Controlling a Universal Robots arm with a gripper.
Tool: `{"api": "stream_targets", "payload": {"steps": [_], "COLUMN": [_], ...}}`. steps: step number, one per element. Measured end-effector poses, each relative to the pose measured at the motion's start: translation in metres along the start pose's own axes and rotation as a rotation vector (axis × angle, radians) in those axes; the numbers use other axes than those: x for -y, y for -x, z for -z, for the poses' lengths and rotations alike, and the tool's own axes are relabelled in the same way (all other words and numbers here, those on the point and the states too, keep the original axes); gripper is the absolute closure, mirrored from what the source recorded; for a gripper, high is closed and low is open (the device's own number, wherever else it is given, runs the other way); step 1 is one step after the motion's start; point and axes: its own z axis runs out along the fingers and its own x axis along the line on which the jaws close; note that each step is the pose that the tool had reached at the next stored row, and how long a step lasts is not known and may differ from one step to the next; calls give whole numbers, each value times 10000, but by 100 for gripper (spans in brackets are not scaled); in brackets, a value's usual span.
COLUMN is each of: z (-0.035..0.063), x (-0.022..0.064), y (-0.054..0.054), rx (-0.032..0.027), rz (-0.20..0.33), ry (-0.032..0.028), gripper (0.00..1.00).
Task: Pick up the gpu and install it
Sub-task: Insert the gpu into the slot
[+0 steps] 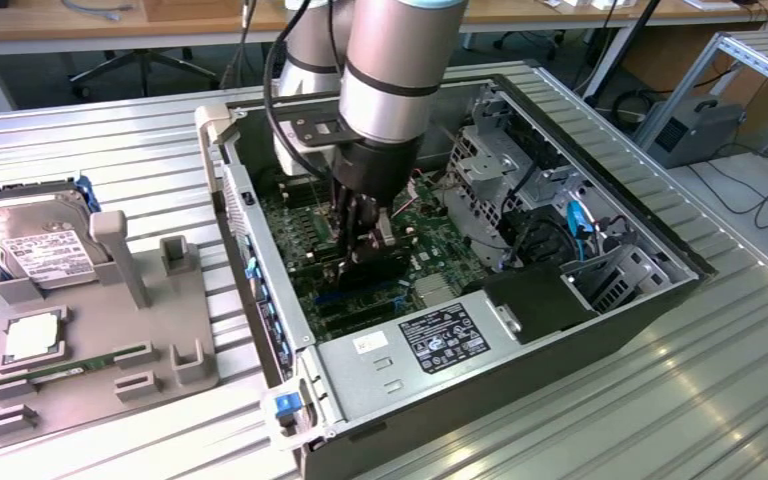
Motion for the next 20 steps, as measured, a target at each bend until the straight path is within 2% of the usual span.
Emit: {"api": "stream_targets", "payload": {"steps": [3,5,8,9,11,17,20], "z": [64,98,125,126,132,151,155], "x": [-5,-8,-9,9,72,327,386], "y": [12,17,19,20,21,25,26], "rx": [-9,-15,-18,-18,-21,-27,-27], "rz": [-1,-1,-2,1,6,28,33], "ry": [-1,0,-1,17,90,385,452], "gripper": [68,80,86,89,89,89,89]}}
